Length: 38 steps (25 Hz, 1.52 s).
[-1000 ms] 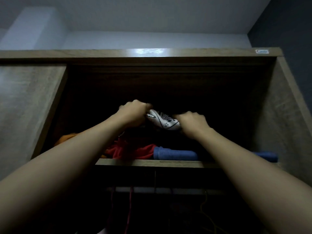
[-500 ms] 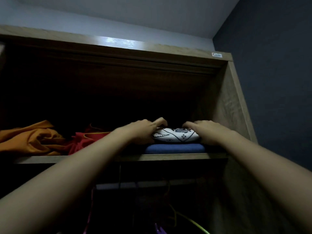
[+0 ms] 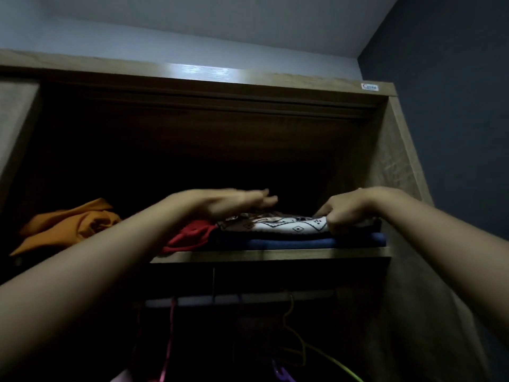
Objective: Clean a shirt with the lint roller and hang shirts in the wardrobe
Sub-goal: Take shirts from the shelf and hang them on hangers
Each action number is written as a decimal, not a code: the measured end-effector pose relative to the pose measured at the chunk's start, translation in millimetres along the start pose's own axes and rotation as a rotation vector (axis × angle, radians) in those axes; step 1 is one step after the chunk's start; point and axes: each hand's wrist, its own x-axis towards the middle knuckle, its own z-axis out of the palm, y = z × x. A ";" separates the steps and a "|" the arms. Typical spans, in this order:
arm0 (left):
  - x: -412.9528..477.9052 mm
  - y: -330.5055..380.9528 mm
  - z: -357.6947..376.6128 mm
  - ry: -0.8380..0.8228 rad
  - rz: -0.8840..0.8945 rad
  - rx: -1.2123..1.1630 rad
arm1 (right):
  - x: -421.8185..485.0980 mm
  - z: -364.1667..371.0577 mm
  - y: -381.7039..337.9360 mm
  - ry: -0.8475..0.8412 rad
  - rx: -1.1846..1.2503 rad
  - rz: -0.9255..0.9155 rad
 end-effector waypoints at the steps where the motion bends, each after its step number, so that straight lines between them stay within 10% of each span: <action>1: -5.3 -4.1 -11.2 0.080 0.043 0.026 | -2.2 1.2 -10.6 -0.022 0.082 -0.056; 10: -38.5 -60.7 -19.9 -0.070 -0.573 0.250 | 21.0 51.9 -75.5 0.333 -0.221 -0.288; 13: -31.5 -71.9 -11.4 0.060 -0.454 0.509 | 26.0 60.6 -77.6 0.383 -0.276 -0.300; 20: -35.7 -83.2 -53.4 0.715 -0.362 0.292 | 35.0 65.1 -75.2 0.413 -0.253 -0.301; 30: -60.3 -64.0 -7.7 0.169 -0.401 0.031 | 25.5 79.4 -78.9 0.538 -0.363 -0.283; 38: -67.2 -74.5 -16.2 1.025 -0.370 -0.034 | 19.4 78.2 -85.5 0.451 -0.319 -0.215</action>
